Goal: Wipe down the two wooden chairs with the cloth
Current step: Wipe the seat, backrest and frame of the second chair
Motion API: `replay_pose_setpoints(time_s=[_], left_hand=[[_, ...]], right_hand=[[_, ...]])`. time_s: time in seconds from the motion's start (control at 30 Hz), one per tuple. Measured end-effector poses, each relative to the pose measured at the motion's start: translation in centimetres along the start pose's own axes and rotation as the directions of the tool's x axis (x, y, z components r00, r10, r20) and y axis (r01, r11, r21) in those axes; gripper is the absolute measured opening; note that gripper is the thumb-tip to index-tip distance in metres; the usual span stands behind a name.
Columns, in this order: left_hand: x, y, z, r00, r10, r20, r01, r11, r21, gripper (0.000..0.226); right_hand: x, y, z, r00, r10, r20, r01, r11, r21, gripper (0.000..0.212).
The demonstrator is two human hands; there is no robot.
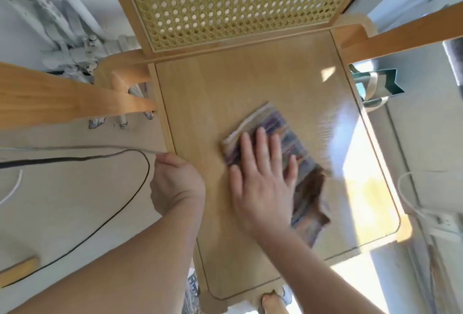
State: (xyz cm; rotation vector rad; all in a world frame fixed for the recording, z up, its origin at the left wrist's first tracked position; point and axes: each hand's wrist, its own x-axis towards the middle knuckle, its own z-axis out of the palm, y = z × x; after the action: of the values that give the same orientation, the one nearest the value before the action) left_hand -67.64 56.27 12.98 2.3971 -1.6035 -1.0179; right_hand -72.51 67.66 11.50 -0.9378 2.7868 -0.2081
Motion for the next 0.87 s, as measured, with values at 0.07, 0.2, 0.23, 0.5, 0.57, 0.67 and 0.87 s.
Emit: replay_pose_setpoints(time_s=[0.07, 0.2, 0.23, 0.5, 0.57, 0.67, 0.87], left_hand=[[0.1, 0.0, -0.1, 1.0, 0.006, 0.009, -0.006, 1.0, 0.0, 0.054], [0.5, 0.1, -0.1, 1.0, 0.02, 0.018, -0.019, 1.0, -0.018, 0.053], [0.4, -0.1, -0.1, 0.999, 0.023, 0.026, -0.023, 1.0, -0.02, 0.053], [0.2, -0.1, 0.0, 0.998, 0.055, -0.004, -0.055, 0.997, -0.048, 0.054], [0.1, -0.3, 0.2, 0.998, 0.063, -0.005, -0.063, 0.997, -0.044, 0.054], [-0.1, -0.3, 0.2, 0.996, 0.079, -0.027, -0.08, 0.995, -0.052, 0.055], [-0.1, -0.1, 0.1, 0.999, 0.05, -0.013, -0.05, 0.998, -0.03, 0.056]], right_hand=[[-3.0, -4.0, 1.2, 0.982, -0.179, 0.057, 0.179, 0.984, 0.021, 0.057], [-0.9, 1.9, 0.0, 0.896, -0.425, 0.125, 0.429, 0.904, 0.001, 0.053], [-0.3, 5.2, -0.8, 0.912, -0.386, 0.136, 0.393, 0.919, -0.024, 0.054], [-2.3, 7.5, -1.9, 0.958, 0.288, 0.017, -0.288, 0.957, 0.03, 0.058], [-7.1, 1.2, 0.0, 0.998, -0.001, 0.069, 0.001, 1.0, 0.003, 0.058], [-10.3, -0.6, 0.3, 0.921, -0.356, 0.161, 0.352, 0.935, 0.055, 0.053], [-2.1, 15.8, -3.7, 0.963, 0.267, 0.038, -0.267, 0.964, -0.003, 0.054]])
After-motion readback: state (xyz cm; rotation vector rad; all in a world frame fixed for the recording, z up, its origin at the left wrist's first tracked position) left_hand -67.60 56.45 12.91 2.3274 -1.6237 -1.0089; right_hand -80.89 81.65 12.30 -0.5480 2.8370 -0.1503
